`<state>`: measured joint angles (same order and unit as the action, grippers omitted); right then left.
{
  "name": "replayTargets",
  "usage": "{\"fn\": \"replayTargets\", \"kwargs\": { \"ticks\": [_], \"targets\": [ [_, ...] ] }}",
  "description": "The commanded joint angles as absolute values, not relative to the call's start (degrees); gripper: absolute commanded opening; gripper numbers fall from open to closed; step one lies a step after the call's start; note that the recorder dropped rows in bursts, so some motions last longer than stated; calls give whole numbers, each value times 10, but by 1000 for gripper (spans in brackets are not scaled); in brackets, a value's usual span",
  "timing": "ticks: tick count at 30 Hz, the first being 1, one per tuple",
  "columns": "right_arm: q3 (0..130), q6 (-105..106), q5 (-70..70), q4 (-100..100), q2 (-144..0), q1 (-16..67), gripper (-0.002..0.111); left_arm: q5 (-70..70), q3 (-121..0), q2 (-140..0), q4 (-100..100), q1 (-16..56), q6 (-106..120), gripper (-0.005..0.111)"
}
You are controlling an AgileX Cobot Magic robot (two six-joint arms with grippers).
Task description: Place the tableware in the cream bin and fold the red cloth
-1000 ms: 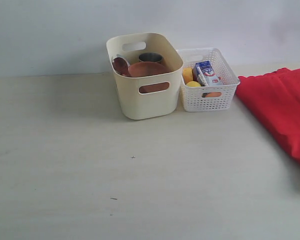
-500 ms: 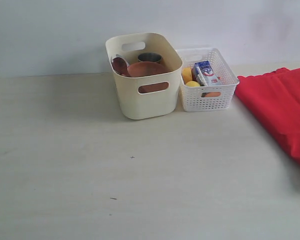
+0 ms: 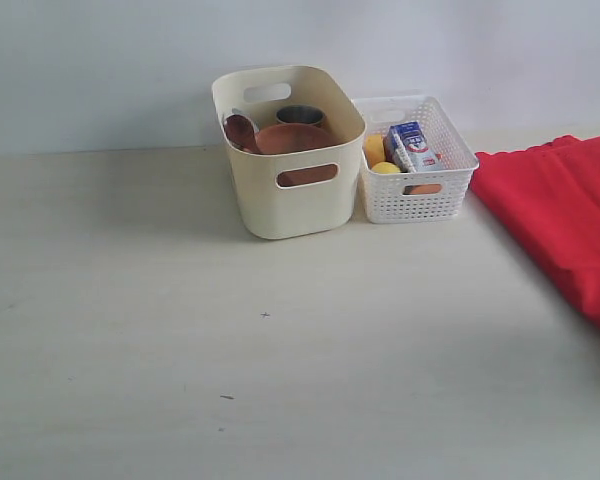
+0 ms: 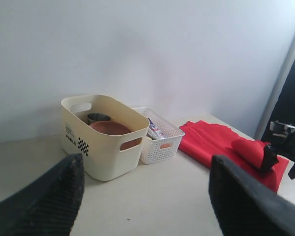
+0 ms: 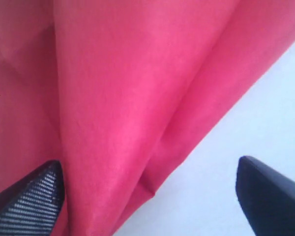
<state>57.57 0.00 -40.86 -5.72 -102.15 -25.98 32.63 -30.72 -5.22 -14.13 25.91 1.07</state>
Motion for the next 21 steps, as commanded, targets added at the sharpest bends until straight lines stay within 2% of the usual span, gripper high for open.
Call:
{"fn": "replayTargets", "kwargs": {
  "ticks": [1, 4, 6, 13, 21],
  "targets": [
    [511, 0, -332, -123, -1014, -260, 88, 323, -307, -33, -145, 258, 10, 69],
    [486, 13, -299, -154, -1014, -260, 85, 325, -307, -30, -145, 258, 11, 69],
    [479, 20, -287, -173, -1014, -260, 74, 326, -307, -30, -145, 261, 11, 69],
    [478, 110, -267, -290, -1014, -260, 1, 326, -307, -30, -146, 269, 12, 69],
    [478, 251, -256, -464, -1027, -260, 0, 325, -307, -30, -146, 269, 12, 69]
  ]
}}
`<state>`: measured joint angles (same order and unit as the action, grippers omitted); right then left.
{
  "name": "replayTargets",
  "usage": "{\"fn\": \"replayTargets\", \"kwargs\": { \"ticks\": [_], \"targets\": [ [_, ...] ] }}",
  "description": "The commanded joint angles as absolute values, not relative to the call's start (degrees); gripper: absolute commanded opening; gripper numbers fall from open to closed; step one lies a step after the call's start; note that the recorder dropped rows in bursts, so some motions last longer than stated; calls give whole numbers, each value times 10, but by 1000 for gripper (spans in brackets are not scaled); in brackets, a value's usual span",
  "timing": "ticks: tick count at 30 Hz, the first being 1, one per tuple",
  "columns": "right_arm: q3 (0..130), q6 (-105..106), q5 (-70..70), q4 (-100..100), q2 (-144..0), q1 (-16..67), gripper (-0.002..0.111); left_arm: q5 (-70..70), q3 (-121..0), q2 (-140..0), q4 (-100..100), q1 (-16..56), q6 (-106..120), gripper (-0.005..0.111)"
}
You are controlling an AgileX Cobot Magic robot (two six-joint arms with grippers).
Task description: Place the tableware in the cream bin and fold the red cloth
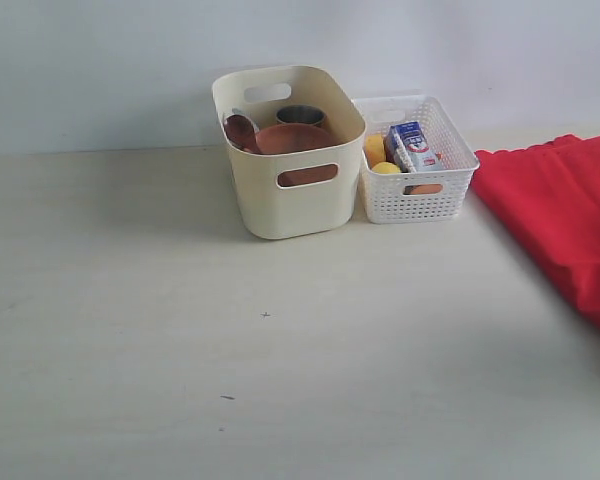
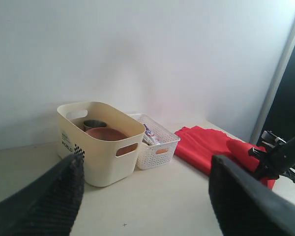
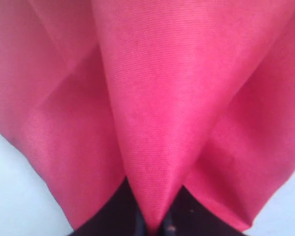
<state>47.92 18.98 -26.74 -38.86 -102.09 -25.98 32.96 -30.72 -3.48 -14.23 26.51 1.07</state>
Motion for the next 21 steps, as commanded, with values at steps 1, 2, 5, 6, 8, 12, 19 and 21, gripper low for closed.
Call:
{"fn": "replayTargets", "kwargs": {
  "ticks": [1, 2, 5, 6, 8, 12, 19, 21],
  "targets": [
    [478, 270, -256, -481, -1032, -260, 0, 325, -307, -30, -146, 269, 12, 69],
    [478, 288, -257, -503, -1040, -260, 0, 325, -307, -30, -146, 269, 12, 69],
    [480, 352, -266, -582, -1064, -260, 0, 325, -307, -30, -146, 269, 12, 69],
    [485, 373, -268, -602, -1069, -260, 0, 325, -307, -30, -146, 269, 12, 69],
    [496, 388, -279, -615, -1082, -260, 0, 323, -307, -30, -146, 269, 12, 69],
    [523, 389, -287, -614, -1099, -260, 0, 322, -307, -30, -146, 269, 14, 69],
    [573, 389, -277, -605, -1121, -260, 0, 317, -307, -30, -145, 269, 14, 69],
    [588, 389, -289, -605, -1136, -260, 0, 316, -307, -30, -145, 269, 14, 69]
  ]
}}
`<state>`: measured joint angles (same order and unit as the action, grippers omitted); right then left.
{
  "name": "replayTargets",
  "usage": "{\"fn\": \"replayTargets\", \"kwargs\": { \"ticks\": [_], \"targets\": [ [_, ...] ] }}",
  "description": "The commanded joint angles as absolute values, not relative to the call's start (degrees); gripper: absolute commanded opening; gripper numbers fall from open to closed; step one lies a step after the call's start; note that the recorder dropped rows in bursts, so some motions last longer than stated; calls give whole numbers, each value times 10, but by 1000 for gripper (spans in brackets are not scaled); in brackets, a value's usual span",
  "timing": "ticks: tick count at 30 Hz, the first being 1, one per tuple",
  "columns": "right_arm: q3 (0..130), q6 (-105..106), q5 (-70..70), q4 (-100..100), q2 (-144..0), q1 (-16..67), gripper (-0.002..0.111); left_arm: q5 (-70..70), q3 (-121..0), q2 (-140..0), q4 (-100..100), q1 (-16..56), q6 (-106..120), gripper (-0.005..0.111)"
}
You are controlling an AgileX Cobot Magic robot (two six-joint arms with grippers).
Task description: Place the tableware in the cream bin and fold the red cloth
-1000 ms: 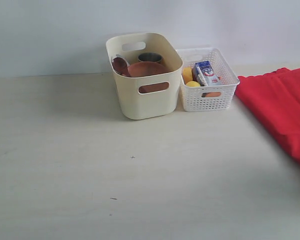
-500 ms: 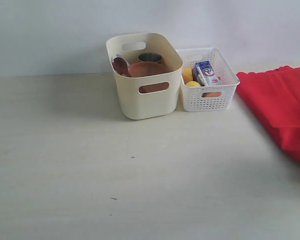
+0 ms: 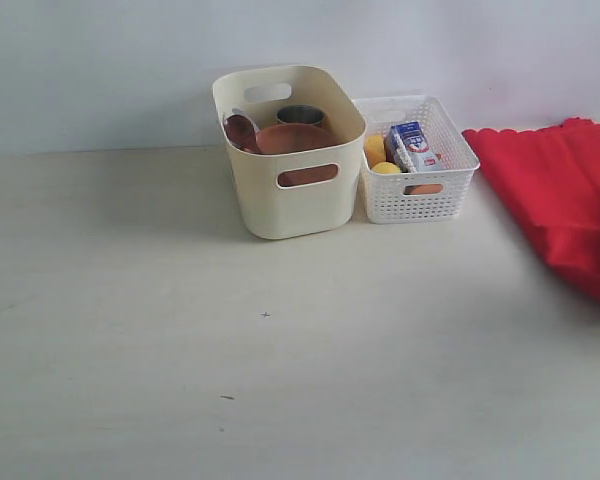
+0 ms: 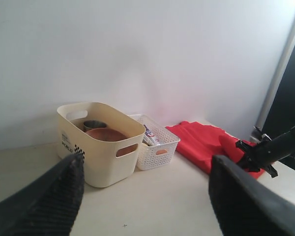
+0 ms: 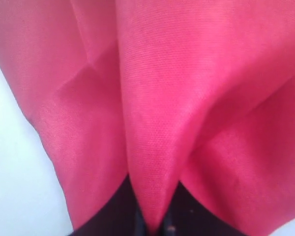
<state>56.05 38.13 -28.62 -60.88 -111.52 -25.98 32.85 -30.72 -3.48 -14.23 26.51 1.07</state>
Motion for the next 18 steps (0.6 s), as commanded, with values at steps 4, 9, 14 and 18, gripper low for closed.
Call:
{"fn": "replayTargets", "kwargs": {
  "ticks": [4, 9, 14, 18],
  "targets": [
    [614, 389, -303, -600, -1167, -244, 0, 314, -307, -30, -145, 269, 14, 69],
    [628, 389, -316, -575, -1173, -220, 7, 313, -307, -31, -143, 269, 14, 69],
    [628, 353, -333, -506, -1150, -220, 45, 313, -307, -31, -143, 269, 14, 69],
    [628, 270, -329, -376, -1107, -220, 73, 313, -307, -31, -143, 269, 14, 69]
  ]
}}
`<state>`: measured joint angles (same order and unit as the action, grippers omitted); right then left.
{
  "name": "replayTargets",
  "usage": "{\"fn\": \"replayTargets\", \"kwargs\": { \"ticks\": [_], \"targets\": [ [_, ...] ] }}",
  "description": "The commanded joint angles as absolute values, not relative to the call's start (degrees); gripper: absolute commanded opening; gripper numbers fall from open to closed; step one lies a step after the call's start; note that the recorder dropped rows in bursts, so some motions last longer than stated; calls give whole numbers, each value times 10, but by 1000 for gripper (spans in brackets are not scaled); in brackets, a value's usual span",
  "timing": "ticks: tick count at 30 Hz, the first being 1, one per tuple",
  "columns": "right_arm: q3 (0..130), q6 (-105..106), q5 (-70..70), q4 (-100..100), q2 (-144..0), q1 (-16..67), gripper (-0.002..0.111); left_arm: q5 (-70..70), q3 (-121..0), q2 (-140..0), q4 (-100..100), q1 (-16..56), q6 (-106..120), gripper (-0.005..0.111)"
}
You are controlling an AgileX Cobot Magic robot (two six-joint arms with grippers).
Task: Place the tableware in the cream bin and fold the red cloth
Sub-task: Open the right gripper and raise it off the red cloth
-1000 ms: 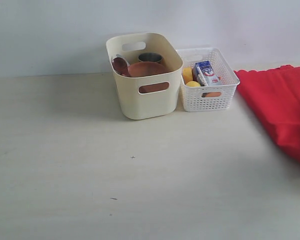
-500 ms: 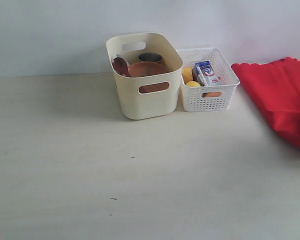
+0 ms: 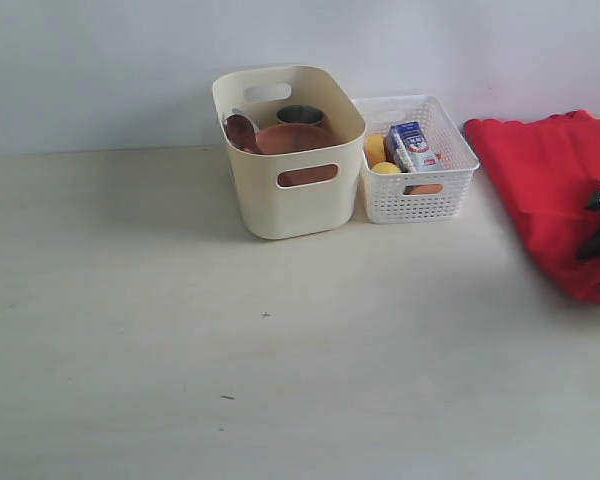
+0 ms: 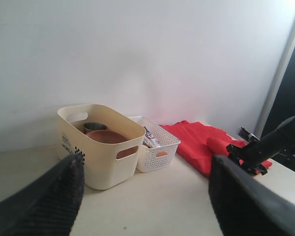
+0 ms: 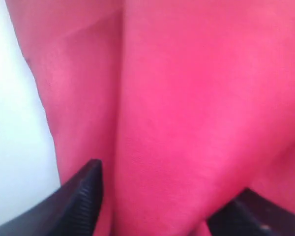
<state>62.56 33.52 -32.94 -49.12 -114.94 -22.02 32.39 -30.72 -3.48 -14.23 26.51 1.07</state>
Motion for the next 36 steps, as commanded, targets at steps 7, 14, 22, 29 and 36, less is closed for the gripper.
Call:
{"fn": "replayTargets", "kwargs": {
  "ticks": [7, 14, 22, 29, 36],
  "targets": [
    [627, 138, -357, -205, -994, -220, 76, 313, -307, -31, -137, 269, 15, 69],
    [626, 132, -436, -173, -879, -220, 60, 304, -294, -31, -128, 269, 15, 69],
    [562, 132, -433, -177, -675, -220, 0, 299, -286, -31, -104, 269, 15, 57],
    [432, 158, -334, -193, -435, -169, 0, 311, -283, -31, -67, 269, 15, 0],
    [381, 189, -350, -188, -252, -73, 0, 270, -247, -31, -65, 269, 11, 0]
  ]
}}
